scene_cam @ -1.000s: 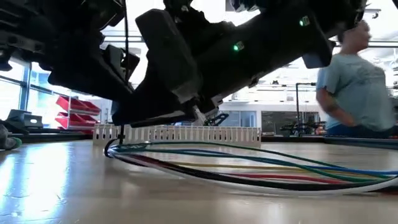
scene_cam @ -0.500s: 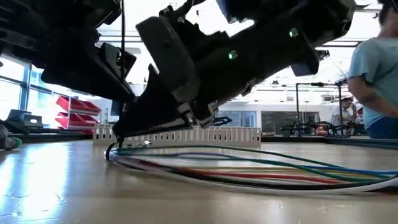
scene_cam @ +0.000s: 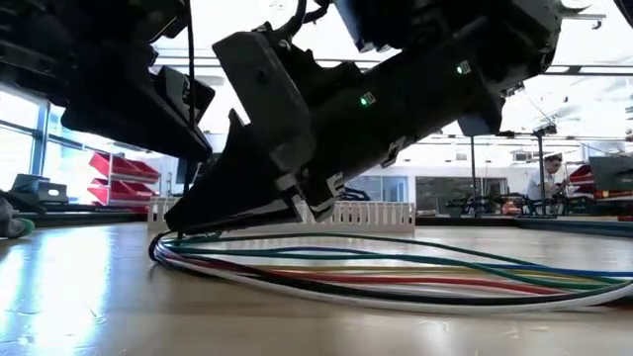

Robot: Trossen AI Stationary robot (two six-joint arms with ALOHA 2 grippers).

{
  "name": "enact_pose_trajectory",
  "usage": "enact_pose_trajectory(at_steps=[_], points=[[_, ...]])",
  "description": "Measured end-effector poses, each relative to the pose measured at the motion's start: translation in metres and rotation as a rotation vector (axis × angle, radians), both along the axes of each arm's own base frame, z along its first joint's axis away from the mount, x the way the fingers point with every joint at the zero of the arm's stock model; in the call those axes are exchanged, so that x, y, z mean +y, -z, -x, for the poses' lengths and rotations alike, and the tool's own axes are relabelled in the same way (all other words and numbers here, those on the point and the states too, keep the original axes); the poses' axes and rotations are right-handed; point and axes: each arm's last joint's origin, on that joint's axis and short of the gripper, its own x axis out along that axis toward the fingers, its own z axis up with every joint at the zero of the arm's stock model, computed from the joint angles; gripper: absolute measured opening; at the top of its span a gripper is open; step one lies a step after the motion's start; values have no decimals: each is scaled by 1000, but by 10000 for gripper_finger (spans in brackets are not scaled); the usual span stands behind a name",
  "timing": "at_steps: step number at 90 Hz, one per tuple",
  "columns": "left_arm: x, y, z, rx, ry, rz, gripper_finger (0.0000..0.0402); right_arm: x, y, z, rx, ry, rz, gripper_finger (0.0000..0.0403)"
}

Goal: Ziptie cables
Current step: Wrap the black zip tie on the cable

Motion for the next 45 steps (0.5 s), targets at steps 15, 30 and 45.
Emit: enact_pose_trajectory(at_steps=[15, 30, 45], points=[[0, 0, 0, 1, 0, 0, 0, -5, 11, -3, 4, 31, -55, 110], [-4, -2, 0, -1, 0, 16, 0, -7, 13, -4, 9, 30, -85, 117], [-19, -15, 0, -28, 40, 30, 0, -7, 13, -3, 17, 28, -84, 99]])
